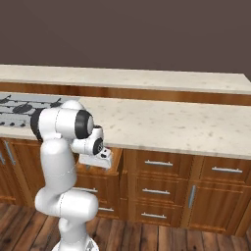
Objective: Restock the sink supplies by placing the sponge and soap dispenser on the counter and next to the sink. Make sure the soap dispenser is upright.
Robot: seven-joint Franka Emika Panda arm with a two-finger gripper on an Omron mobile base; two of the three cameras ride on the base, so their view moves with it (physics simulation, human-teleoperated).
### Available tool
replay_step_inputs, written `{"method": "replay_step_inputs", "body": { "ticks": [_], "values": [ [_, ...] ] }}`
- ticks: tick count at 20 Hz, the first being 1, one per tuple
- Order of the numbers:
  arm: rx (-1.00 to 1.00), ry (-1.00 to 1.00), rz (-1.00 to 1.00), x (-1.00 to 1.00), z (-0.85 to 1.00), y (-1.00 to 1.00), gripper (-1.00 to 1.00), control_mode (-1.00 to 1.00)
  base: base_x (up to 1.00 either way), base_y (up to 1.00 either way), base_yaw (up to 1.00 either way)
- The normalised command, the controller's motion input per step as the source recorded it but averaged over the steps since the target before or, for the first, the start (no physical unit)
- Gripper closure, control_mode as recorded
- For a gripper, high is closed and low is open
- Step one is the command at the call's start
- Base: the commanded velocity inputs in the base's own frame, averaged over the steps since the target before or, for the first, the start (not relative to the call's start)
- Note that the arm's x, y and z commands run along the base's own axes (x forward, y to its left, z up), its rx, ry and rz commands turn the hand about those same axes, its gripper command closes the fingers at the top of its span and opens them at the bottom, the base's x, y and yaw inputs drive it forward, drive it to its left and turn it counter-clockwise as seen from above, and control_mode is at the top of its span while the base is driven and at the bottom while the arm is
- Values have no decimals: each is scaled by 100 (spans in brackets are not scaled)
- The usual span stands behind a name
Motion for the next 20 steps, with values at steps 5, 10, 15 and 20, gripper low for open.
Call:
{"method": "replay_step_inputs", "body": {
  "ticks": [5, 10, 15, 20],
  "values": [
    [0, 2, -1, -57, -33, 0, -100, -100, 0, 0, 0],
    [0, 0, -1, -84, -9, -7, -100, -100, 0, 0, 0],
    [0, 0, -1, -100, 3, -17, -100, -100, 0, 0, 0],
    [0, 0, 0, -100, 20, -22, -100, -100, 0, 0, 0]
  ]
}}
